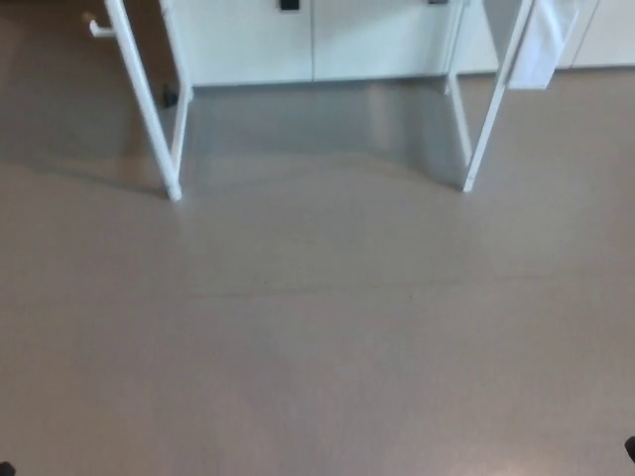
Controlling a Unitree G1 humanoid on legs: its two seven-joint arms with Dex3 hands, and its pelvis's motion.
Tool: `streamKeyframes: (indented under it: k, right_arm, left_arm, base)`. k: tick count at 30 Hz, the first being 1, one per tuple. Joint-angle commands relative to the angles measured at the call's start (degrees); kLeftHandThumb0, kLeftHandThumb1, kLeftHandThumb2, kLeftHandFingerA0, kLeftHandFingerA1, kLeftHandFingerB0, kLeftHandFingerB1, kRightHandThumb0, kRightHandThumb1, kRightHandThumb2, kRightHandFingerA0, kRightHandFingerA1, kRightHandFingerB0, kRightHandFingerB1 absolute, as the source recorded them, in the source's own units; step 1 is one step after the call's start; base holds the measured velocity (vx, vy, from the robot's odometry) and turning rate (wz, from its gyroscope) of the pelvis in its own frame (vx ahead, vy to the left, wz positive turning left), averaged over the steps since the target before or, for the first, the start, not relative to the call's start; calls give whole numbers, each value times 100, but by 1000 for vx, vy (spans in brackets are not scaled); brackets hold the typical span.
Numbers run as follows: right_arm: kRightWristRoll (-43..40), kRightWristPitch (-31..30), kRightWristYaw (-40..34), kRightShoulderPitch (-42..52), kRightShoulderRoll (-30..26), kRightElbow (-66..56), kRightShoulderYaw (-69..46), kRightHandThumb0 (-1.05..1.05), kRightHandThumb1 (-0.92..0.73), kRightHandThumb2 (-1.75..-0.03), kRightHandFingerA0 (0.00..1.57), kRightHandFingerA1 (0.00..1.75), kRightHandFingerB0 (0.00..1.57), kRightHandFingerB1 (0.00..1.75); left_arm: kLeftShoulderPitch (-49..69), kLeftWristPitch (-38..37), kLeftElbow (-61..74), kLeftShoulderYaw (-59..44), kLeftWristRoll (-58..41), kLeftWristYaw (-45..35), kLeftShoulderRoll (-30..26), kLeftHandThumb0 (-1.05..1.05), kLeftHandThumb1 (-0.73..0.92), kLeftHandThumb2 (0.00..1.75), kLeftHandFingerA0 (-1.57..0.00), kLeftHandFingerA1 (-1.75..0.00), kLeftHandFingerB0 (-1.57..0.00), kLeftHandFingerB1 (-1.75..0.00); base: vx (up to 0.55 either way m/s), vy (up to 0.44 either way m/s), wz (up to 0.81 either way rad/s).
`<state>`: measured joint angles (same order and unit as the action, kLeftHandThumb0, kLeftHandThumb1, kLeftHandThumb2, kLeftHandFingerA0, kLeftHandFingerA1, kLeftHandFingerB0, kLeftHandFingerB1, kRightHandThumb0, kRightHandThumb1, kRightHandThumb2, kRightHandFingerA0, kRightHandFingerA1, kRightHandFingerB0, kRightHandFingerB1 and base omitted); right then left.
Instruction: The robot walk towards a table in front and uses its left hand to pick up the pot from the base and pour water to the cup on the right hand side
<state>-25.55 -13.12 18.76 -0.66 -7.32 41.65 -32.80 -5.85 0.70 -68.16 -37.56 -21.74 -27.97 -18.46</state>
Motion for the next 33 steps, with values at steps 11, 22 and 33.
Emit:
streamKeyframes:
  k: [11, 22, 33]
  right_arm:
    - [-129, 50, 27, 263, -14, -82, 45, -24, -72, -62, 12, 36, 0, 21]
    - [-185, 83, 3, 400, 23, -142, 49, -22, -76, -62, 13, 36, 0, 21]
    - [-256, 122, 67, 476, 24, -106, 42, -24, -73, -62, 11, 36, 0, 20]
  left_arm:
    - [78, -65, -28, 91, -130, 4, -157, 5, 44, 88, -30, -57, -23, -52]
    - [87, -76, -25, 214, -157, -67, -196, 4, 46, 90, -31, -57, -20, -51]
    - [71, -94, -47, 237, -192, 5, -202, 5, 45, 89, -33, -58, -22, -51]
  base:
    - [429, 107, -4]
    - [489, -88, 26]
    - [578, 159, -34]
